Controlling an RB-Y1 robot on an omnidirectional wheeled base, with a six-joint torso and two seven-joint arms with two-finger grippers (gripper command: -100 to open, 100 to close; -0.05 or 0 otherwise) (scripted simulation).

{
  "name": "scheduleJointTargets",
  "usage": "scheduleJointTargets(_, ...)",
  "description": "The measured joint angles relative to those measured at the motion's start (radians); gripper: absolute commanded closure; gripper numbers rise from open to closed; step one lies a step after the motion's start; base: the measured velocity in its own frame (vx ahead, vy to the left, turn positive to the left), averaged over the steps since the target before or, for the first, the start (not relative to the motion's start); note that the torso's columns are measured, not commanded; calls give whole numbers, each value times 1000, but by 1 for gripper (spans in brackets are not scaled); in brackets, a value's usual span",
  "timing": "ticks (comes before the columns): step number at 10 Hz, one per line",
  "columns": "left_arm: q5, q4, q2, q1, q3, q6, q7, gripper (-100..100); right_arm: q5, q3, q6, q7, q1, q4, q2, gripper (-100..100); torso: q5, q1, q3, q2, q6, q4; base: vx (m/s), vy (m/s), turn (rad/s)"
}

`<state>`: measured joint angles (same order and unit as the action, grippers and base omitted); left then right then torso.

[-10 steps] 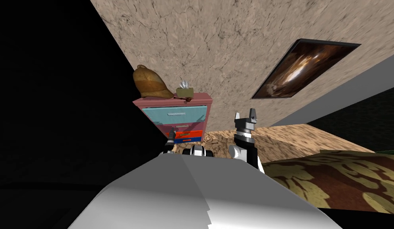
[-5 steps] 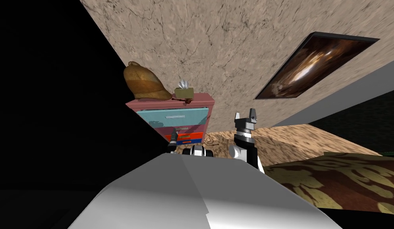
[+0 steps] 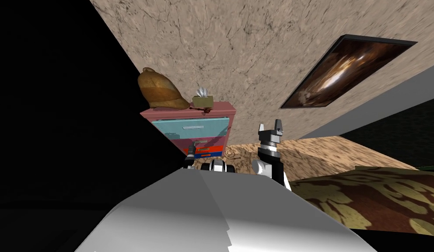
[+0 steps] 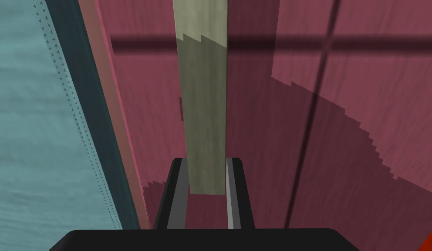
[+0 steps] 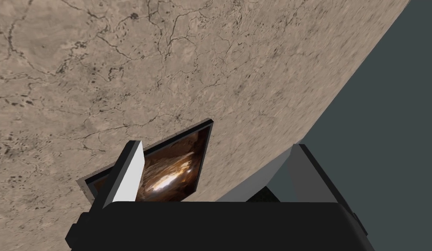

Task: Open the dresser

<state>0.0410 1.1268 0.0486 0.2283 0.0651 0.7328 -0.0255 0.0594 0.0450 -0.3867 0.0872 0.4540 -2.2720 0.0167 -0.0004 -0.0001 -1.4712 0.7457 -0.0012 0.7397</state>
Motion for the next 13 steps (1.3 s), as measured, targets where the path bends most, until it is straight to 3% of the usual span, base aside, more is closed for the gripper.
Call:
scheduleJointTargets(6,-4,32,4,29,-12,-18,-8,100,0,0,0,0,0,0,0,0,-1,-2,-3,-4,1,0,-176,-39,19)
scheduleJointTargets(7,-5,39,7,36,-14,-18,-10,-100,0,0,0,0,0,0,0,0,-1,-3,-3,-5,1,0,-116,-40,15)
scheduleJointTargets(13,5,163,32,20,-3,-158,-26,-100,0,0,0,0,0,0,0,0,0,0,-4,-6,1,-1,-28,-14,1)
